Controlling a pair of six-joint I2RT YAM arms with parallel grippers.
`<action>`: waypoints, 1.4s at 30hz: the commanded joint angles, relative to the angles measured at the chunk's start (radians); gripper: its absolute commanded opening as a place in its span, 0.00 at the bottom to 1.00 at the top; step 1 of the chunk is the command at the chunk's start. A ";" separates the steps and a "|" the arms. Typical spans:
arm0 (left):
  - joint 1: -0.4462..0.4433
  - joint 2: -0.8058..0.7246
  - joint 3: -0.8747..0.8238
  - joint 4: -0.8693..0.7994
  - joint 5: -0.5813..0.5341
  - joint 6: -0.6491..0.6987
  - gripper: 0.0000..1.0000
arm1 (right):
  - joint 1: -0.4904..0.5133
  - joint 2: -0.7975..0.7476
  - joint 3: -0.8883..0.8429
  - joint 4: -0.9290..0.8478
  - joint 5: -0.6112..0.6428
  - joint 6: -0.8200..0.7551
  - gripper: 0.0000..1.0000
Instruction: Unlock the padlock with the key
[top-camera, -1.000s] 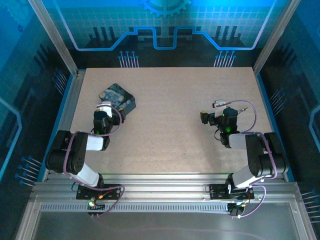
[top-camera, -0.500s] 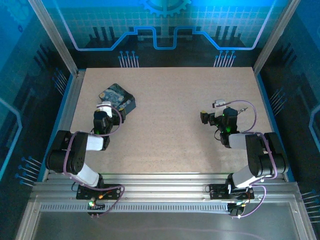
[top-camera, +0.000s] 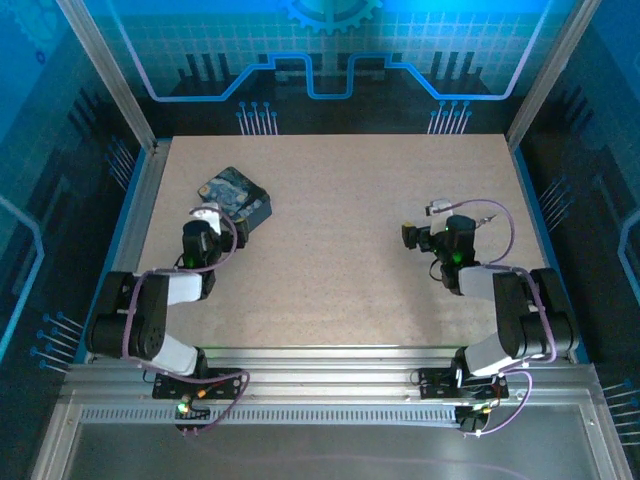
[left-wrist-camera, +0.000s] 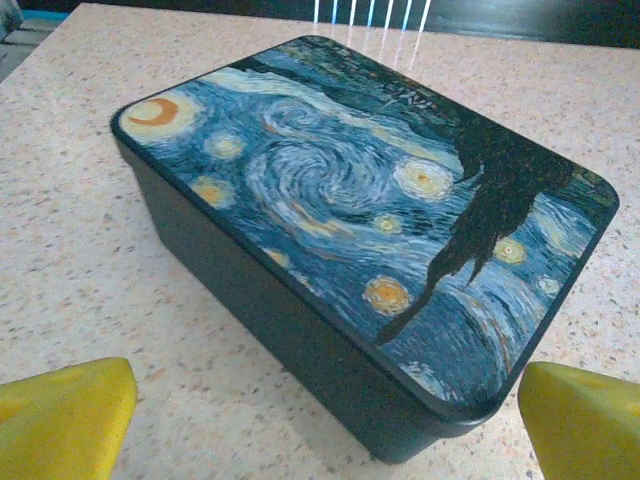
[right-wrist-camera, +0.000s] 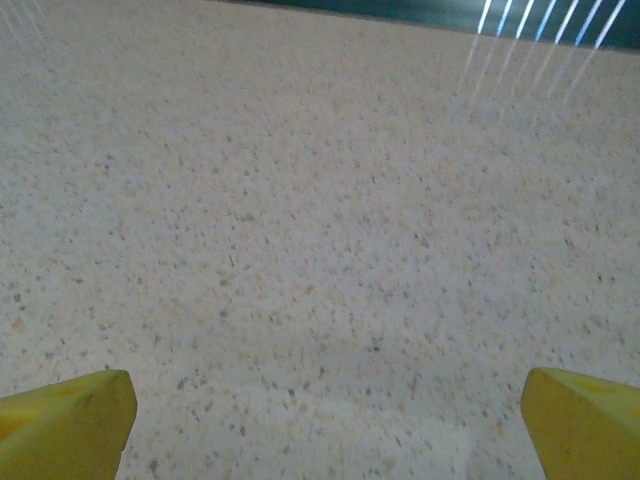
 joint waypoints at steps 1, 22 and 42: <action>0.017 -0.123 0.096 -0.229 -0.027 -0.041 0.99 | -0.001 -0.076 0.122 -0.257 0.017 0.026 0.99; 0.155 0.195 0.723 -1.061 0.164 -0.528 0.99 | 0.278 -0.211 0.435 -0.816 0.012 0.128 0.93; 0.082 0.427 0.864 -1.078 0.345 -0.348 0.76 | 0.358 -0.272 0.487 -0.925 -0.024 0.251 0.89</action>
